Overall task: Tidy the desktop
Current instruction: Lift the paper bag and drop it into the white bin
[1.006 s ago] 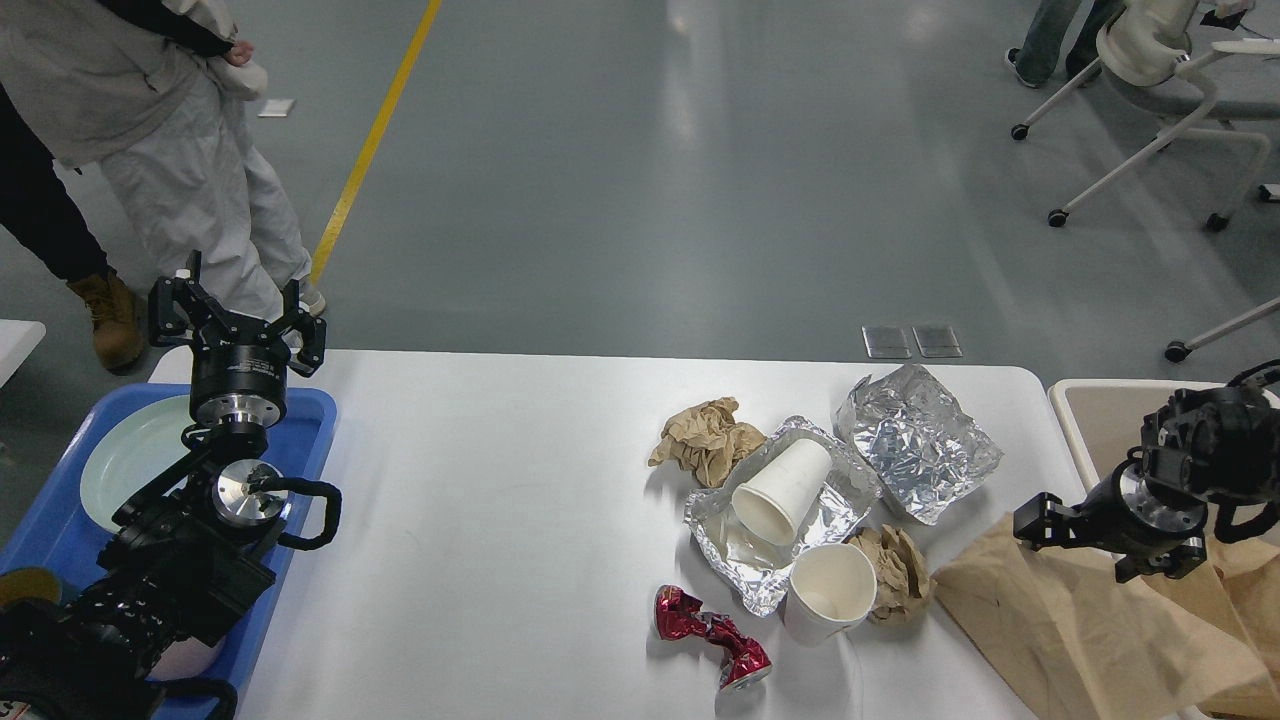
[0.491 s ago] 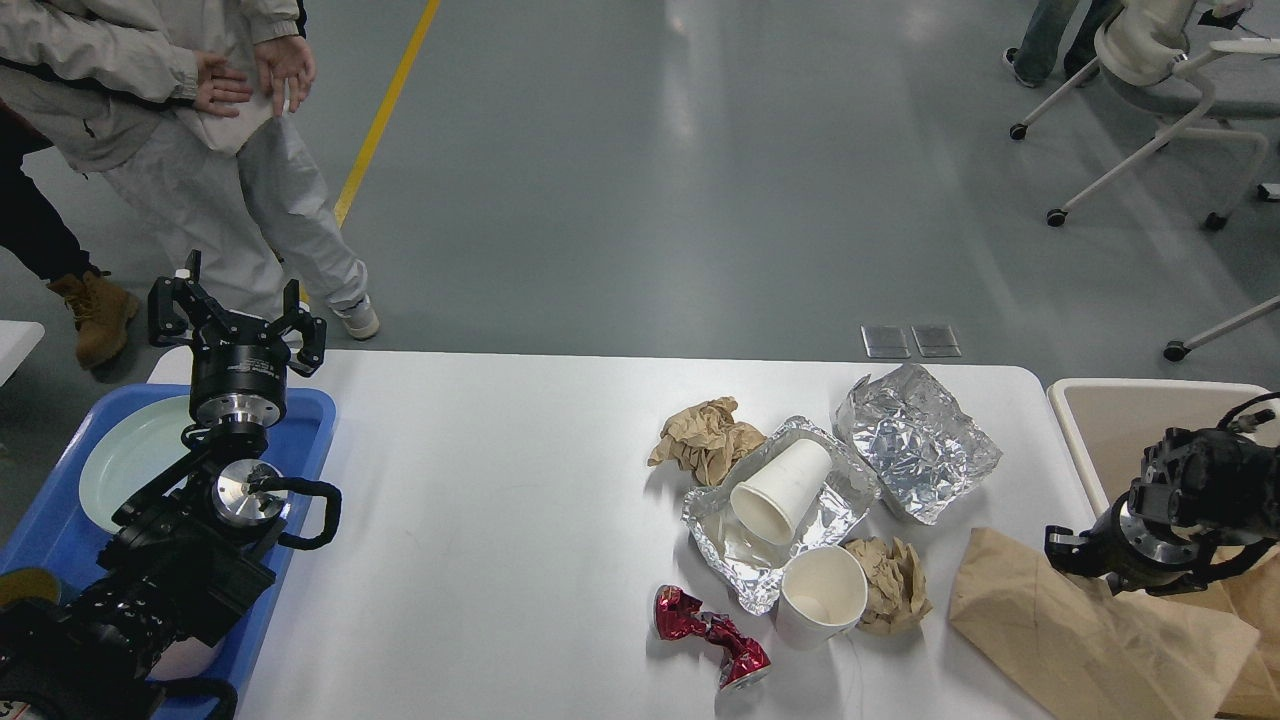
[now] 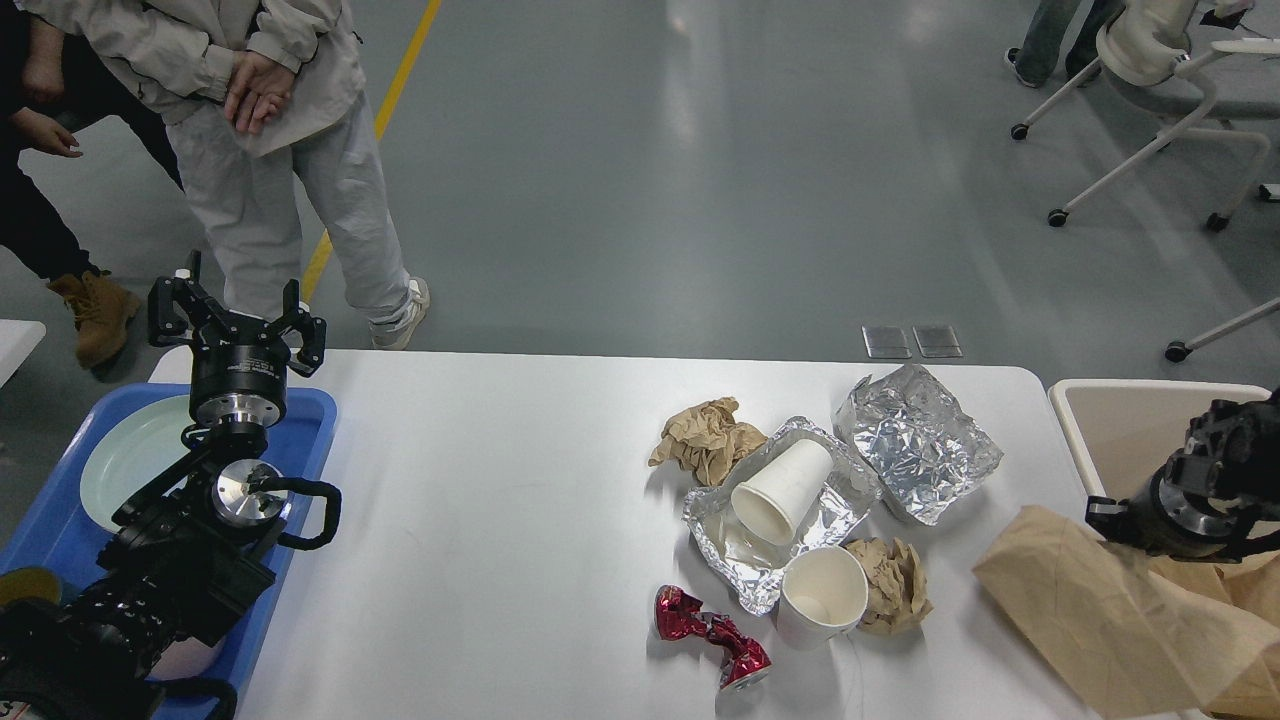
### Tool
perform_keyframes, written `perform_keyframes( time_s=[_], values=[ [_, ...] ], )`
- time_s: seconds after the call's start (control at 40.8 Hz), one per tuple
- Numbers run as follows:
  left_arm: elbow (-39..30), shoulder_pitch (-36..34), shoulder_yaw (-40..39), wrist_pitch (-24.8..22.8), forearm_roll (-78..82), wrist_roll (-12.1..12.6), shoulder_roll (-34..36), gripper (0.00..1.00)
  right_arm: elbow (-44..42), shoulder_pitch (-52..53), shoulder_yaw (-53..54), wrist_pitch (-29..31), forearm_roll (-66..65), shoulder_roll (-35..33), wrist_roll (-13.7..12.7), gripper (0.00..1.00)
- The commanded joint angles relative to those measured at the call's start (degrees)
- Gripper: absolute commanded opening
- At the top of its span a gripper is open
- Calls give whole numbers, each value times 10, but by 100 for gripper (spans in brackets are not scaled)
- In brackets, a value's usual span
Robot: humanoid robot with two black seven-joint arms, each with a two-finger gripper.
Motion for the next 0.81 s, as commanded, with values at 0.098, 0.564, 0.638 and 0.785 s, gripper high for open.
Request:
perform_keyframes(
  time_s=[0.098,0.564,0.638,0.785],
  values=[
    [0,0,0,0,0,0,0,96,4,86,4,6,2,-54,1,0],
    [0,0,0,0,0,0,0,97,15,256,10,7,3,-122,3,0],
    [0,0,0,0,0,0,0,97,11,273,26,5,3,-133,3,0],
    [0,0,0,0,0,0,0,97,-11,282,63,-20,3,-157,2,0]
  ],
)
